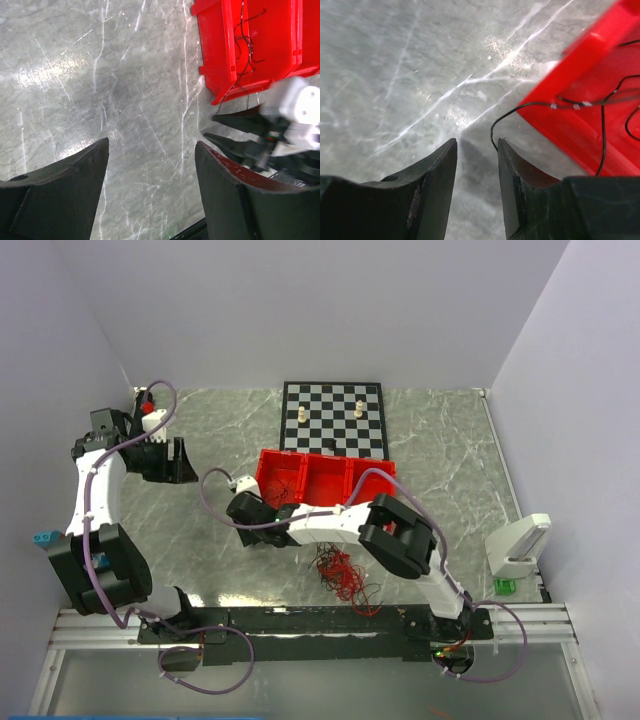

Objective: Untangle the cables

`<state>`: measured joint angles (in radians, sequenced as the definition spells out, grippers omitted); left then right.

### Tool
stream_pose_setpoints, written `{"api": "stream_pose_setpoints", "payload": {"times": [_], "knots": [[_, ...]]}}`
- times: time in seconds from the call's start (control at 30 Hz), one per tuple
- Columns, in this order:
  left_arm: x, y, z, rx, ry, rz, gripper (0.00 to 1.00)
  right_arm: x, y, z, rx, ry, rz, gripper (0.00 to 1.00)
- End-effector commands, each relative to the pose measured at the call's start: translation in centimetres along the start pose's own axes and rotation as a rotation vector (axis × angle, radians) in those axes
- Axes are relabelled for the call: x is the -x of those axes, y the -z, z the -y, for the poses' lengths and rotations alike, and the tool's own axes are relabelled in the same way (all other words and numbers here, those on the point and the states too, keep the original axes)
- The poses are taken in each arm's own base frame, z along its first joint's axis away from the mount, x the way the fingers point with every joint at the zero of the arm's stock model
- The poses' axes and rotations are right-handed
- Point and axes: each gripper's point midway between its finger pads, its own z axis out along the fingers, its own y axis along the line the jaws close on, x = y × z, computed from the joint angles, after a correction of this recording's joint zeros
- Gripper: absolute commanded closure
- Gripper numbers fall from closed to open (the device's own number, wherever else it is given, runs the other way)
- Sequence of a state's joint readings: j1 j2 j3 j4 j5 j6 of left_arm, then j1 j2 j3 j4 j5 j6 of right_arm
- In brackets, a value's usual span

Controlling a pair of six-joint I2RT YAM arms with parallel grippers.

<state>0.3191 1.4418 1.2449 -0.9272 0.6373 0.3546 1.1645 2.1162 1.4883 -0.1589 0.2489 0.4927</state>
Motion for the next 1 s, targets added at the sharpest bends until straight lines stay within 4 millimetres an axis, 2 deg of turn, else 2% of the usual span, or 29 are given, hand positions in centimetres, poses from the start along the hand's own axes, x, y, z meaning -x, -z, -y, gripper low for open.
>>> {"api": "stream_pose_setpoints", "payload": {"times": [0.0,0.27,0.43,0.53,0.6,0.63,0.67,0.73,0.83,0.97], "knots": [[1.5,1.0,0.8,-0.03,-0.045,0.049,0.26,1.5,0.1,0.1,-0.042,-0.003,-0.006,0.55],[0.9,0.7,0.8,-0.031,-0.042,0.049,0.26,1.2,0.2,1.4,-0.094,0.012,-0.008,0.59],[0.7,0.7,0.9,-0.031,-0.04,0.055,0.26,1.1,-0.4,1.3,-0.094,0.021,-0.02,0.64],[0.7,0.9,0.8,-0.021,-0.044,0.055,0.26,1.5,-0.4,1.1,-0.078,0.022,-0.008,0.74],[0.6,0.9,0.8,-0.019,-0.049,0.055,0.27,2.0,0.1,1.0,-0.072,0.023,0.007,0.89],[0.7,1.0,0.8,-0.018,-0.05,0.057,0.27,2.4,0.5,1.0,-0.069,0.021,0.018,0.97],[0.6,1.0,0.8,-0.015,-0.051,0.056,0.27,3.1,1.2,1.1,-0.066,0.017,0.035,1.0],[0.6,1.0,0.7,-0.01,-0.05,0.056,0.26,4.8,2.9,1.3,-0.051,0.002,0.079,1.0],[0.5,1.1,0.7,-0.009,-0.05,0.057,0.26,7.3,5.1,2.7,-0.018,-0.044,0.13,1.0],[0.6,1.1,0.9,-0.012,-0.046,0.061,0.27,9.5,5.6,5.8,0.033,-0.155,0.125,1.0]]}}
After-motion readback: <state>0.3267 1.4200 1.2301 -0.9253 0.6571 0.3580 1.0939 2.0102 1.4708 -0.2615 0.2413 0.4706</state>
